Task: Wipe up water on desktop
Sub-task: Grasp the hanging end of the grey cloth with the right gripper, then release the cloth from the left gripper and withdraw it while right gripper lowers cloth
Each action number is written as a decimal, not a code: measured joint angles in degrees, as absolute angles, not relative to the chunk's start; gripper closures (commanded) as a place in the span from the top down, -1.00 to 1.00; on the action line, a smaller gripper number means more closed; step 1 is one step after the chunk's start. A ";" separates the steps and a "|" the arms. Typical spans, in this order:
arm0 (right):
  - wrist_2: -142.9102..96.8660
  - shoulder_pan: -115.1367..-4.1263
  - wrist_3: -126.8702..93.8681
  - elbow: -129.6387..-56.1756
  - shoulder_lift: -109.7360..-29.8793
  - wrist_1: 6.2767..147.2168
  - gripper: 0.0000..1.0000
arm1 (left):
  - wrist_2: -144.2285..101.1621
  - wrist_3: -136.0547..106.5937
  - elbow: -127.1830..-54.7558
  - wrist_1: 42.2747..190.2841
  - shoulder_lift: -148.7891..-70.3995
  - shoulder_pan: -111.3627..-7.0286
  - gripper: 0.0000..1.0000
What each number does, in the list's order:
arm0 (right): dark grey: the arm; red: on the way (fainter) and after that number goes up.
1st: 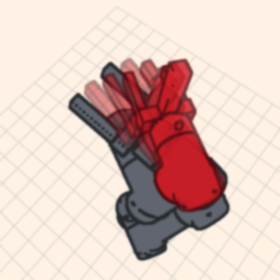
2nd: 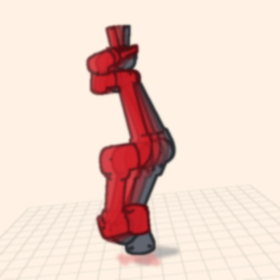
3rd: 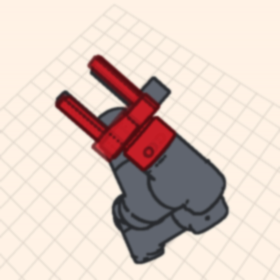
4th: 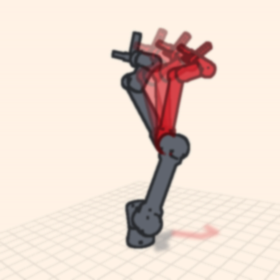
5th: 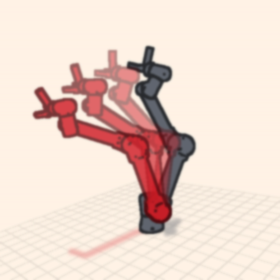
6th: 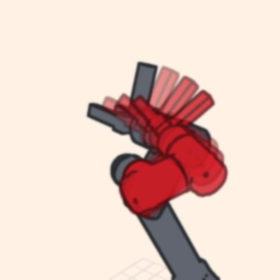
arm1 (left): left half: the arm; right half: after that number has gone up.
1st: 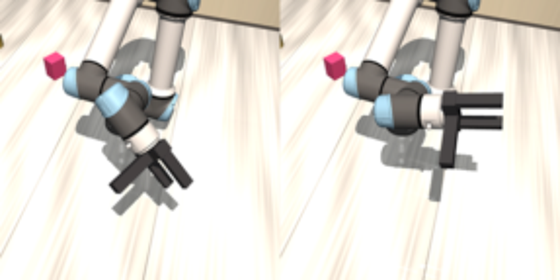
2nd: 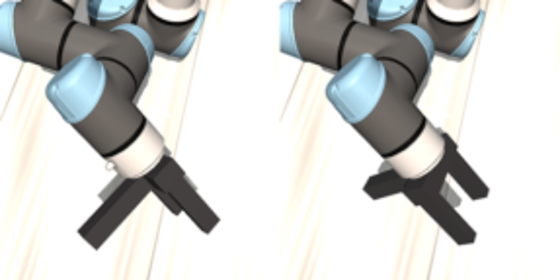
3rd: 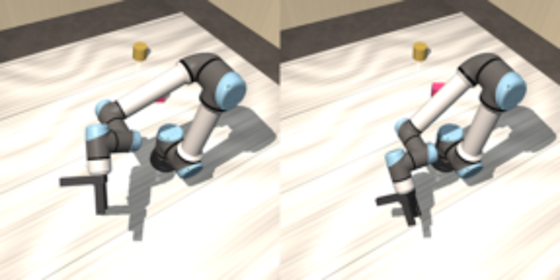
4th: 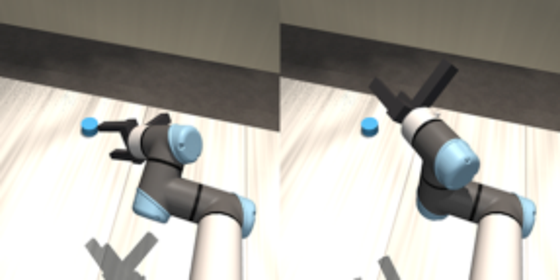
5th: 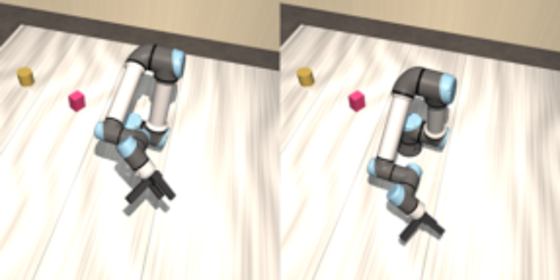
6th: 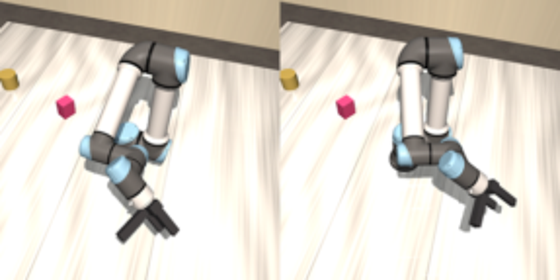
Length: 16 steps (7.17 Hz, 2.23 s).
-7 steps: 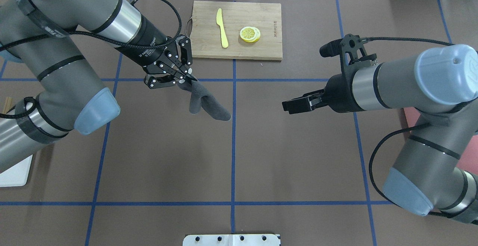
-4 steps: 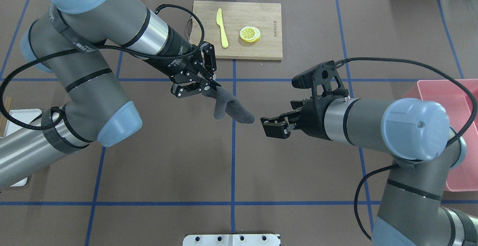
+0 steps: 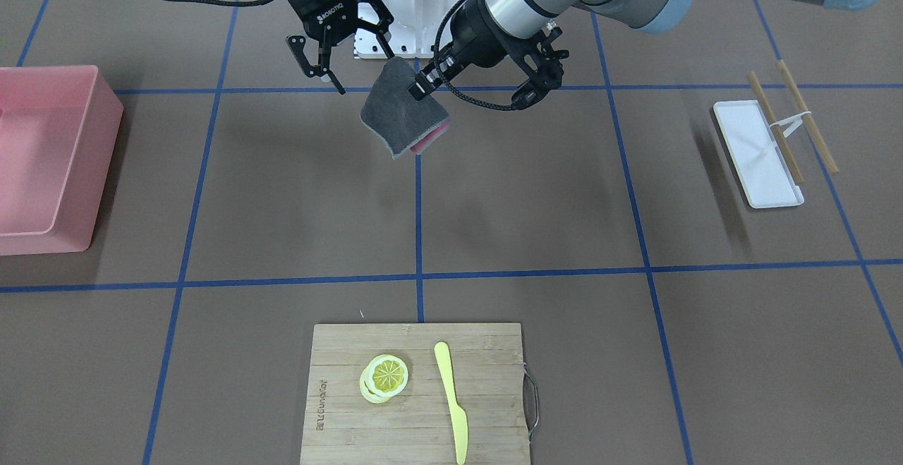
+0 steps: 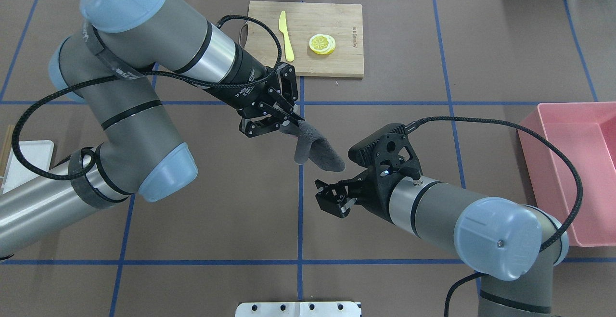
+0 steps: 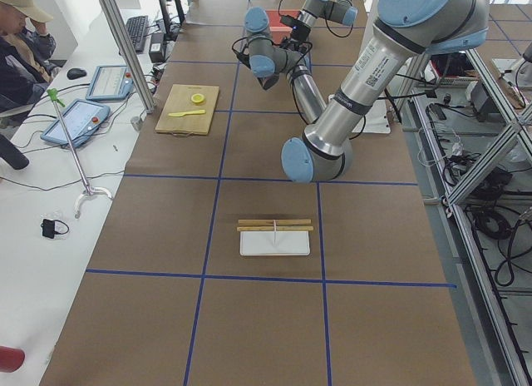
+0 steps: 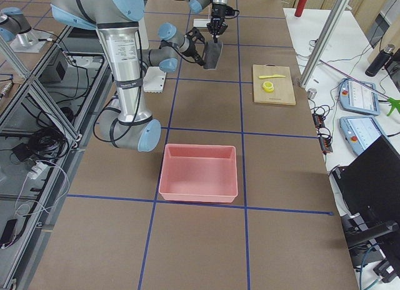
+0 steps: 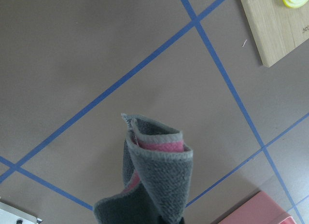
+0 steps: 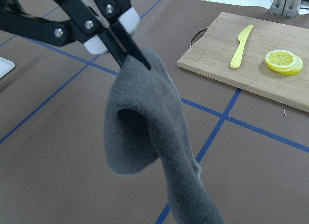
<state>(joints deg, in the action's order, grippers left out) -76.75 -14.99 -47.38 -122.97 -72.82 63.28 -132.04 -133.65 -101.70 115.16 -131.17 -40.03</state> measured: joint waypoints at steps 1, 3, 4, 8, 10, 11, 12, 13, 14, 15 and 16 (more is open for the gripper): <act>-76.09 -14.52 -47.37 -123.13 -72.70 63.28 1.00 | -131.16 -135.17 -101.79 116.74 -131.10 -39.11 -1.00; -75.77 -14.24 -47.41 -123.35 -72.34 63.28 1.00 | -130.14 -136.55 -102.23 117.59 -130.91 -37.72 -1.00; -75.55 -14.14 -47.56 -123.37 -72.20 63.28 0.96 | -130.04 -136.91 -102.54 117.68 -130.83 -37.20 -1.00; -74.31 -13.19 -49.70 -123.65 -72.26 63.12 -0.38 | -129.99 -138.19 -103.47 118.45 -130.61 -35.43 -1.00; -74.27 -12.76 -52.62 -124.25 -72.32 63.11 -1.00 | -129.99 -138.34 -103.38 118.85 -130.55 -35.08 -1.00; -74.27 -12.64 -53.47 -124.42 -72.40 63.11 -1.00 | -129.99 -138.34 -103.37 118.89 -130.53 -34.97 -1.00; -74.28 -12.61 -53.80 -124.55 -72.53 63.11 -1.00 | -129.99 -138.34 -103.36 118.91 -130.52 -34.93 -1.00; -74.32 -12.55 -53.91 -124.59 -72.62 63.08 -1.00 | -129.99 -138.32 -103.33 119.10 -130.49 -34.91 -1.00; -74.34 -12.48 -54.03 -124.64 -72.60 63.05 -1.00 | -129.99 -138.14 -103.42 119.62 -130.21 -34.90 -0.87; -74.35 -12.41 -54.71 -124.68 -72.46 63.01 -1.00 | -129.99 -137.74 -103.89 120.24 -129.47 -34.90 -0.50; -74.35 -12.36 -55.88 -124.77 -72.33 62.98 -1.00 | -129.95 -137.30 -104.54 120.71 -128.72 -35.00 -0.07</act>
<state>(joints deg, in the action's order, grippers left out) -74.35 -12.36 -55.88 -124.77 -72.33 62.98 -129.95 -137.30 -104.54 120.71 -128.72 -35.00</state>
